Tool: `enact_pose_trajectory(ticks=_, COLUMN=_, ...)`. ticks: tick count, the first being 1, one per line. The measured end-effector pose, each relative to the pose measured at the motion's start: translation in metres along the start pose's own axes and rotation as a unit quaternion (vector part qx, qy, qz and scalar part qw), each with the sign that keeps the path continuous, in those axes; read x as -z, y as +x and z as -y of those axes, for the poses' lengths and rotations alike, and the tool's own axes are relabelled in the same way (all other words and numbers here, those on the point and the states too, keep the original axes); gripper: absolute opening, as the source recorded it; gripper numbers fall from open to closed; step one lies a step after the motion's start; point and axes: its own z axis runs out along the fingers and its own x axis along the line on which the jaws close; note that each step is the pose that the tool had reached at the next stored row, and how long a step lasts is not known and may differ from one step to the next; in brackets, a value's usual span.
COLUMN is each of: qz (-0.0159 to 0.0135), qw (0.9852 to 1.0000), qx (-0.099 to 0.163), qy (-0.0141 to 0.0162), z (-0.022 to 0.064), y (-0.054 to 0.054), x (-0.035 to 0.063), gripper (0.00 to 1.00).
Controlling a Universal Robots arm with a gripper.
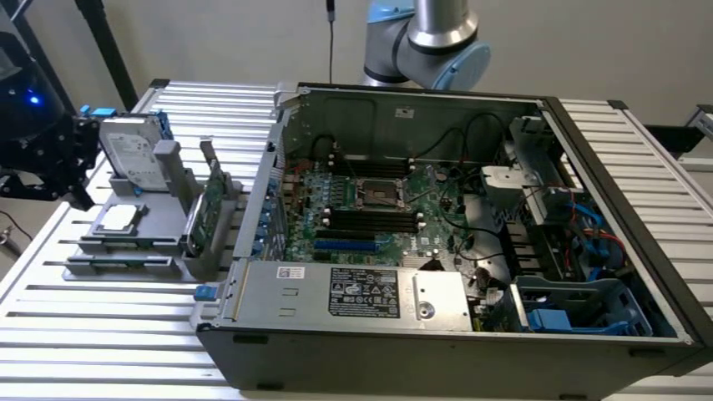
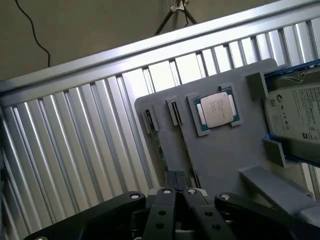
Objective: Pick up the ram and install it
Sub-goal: 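Pick up the ram and move it above insertion slot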
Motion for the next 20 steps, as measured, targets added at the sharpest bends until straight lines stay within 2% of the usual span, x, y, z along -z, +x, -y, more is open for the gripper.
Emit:
enact_pose_trajectory(ticks=3, qz=-0.0003, qw=0.9996, qx=0.027, qy=0.0000, z=0.0000, y=0.000, x=-0.0021, gripper=0.11)
enact_pose_trajectory(ticks=8, qz=-0.0006, qw=0.9981, qx=0.061, qy=0.0000, z=0.0002, y=0.000, x=-0.0079, gripper=0.11)
enact_pose_trajectory(ticks=16, qz=-0.0009, qw=0.9949, qx=0.101, qy=0.0002, z=0.0018, y=0.000, x=-0.0183, gripper=0.11)
enact_pose_trajectory(ticks=20, qz=-0.0009, qw=0.9941, qx=0.108, qy=0.0002, z=0.0060, y=0.000, x=-0.0211, gripper=0.11)
